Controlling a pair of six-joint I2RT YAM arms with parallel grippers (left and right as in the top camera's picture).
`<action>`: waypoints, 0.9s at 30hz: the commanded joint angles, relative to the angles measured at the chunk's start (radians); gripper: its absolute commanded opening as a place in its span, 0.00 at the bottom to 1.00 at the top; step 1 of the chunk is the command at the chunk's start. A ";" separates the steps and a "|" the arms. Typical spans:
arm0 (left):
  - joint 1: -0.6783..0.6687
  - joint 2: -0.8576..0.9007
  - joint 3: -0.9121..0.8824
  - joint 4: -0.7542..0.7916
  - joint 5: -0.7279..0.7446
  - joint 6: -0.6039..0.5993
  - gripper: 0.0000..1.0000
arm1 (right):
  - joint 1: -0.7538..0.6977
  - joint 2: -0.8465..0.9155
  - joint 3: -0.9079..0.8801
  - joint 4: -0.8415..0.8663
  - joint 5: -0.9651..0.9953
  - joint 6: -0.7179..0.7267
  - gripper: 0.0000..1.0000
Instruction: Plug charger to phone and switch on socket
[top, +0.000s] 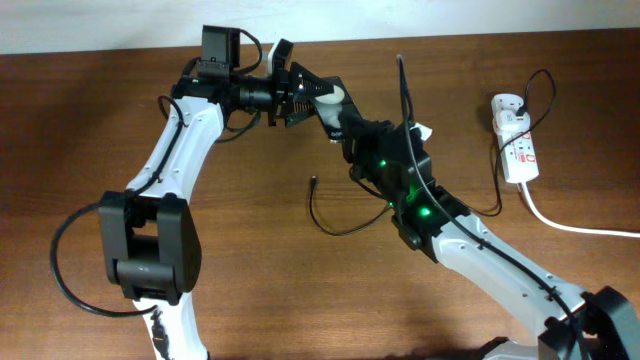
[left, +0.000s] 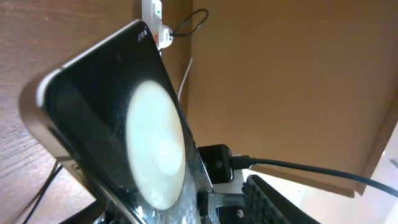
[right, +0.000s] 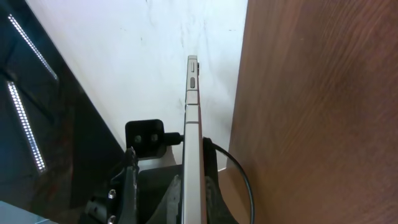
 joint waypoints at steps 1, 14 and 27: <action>-0.009 0.003 -0.001 0.010 0.017 -0.006 0.51 | 0.016 0.011 0.014 0.006 -0.003 0.010 0.04; -0.014 0.003 -0.001 0.009 0.021 -0.277 0.27 | 0.017 0.011 0.014 0.033 -0.003 0.009 0.04; -0.044 0.003 -0.001 0.009 0.021 -0.327 0.07 | 0.017 0.011 0.014 0.035 -0.004 0.009 0.04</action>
